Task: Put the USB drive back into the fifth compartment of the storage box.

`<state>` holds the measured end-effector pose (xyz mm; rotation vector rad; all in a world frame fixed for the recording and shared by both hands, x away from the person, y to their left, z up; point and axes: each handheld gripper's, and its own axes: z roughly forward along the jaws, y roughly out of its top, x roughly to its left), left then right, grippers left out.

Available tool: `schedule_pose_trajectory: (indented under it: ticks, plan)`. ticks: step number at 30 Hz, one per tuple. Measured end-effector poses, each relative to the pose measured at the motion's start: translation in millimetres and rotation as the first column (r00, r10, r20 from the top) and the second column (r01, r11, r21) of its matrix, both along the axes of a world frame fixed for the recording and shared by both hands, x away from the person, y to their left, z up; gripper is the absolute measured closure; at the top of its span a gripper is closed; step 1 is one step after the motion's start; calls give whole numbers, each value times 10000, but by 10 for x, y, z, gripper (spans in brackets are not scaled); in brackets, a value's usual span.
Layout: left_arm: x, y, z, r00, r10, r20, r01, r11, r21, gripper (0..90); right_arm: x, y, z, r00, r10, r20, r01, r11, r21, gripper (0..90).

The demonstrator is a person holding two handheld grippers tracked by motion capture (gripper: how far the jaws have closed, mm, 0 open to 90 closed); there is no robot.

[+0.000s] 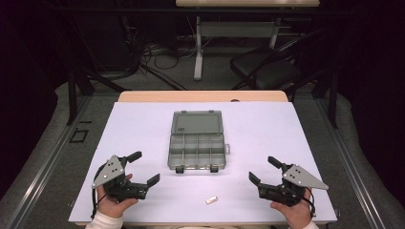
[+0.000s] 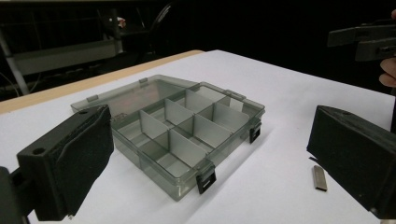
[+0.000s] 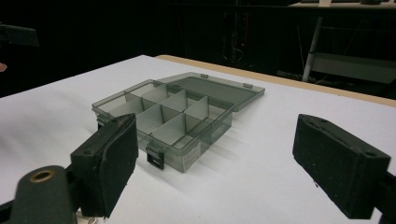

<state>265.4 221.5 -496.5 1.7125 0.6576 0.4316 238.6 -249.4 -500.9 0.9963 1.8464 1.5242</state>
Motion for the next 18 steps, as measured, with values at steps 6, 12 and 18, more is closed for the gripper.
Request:
schedule_pose_trajectory:
  ticks: [6,12,18]
  plan:
    - [9,-25,-8,9995,-222,-221,225,9997,123,6,30,-52,-30,9999,-87,-112,87,10000,16,143]
    - [8,-47,-2,9985,-333,-423,343,9992,217,5,43,-64,-38,9997,-141,-179,142,9999,53,143]
    - [-8,-69,-8,9986,-296,-435,316,9985,448,5,43,-41,-49,9999,-78,-123,76,9998,-172,144]
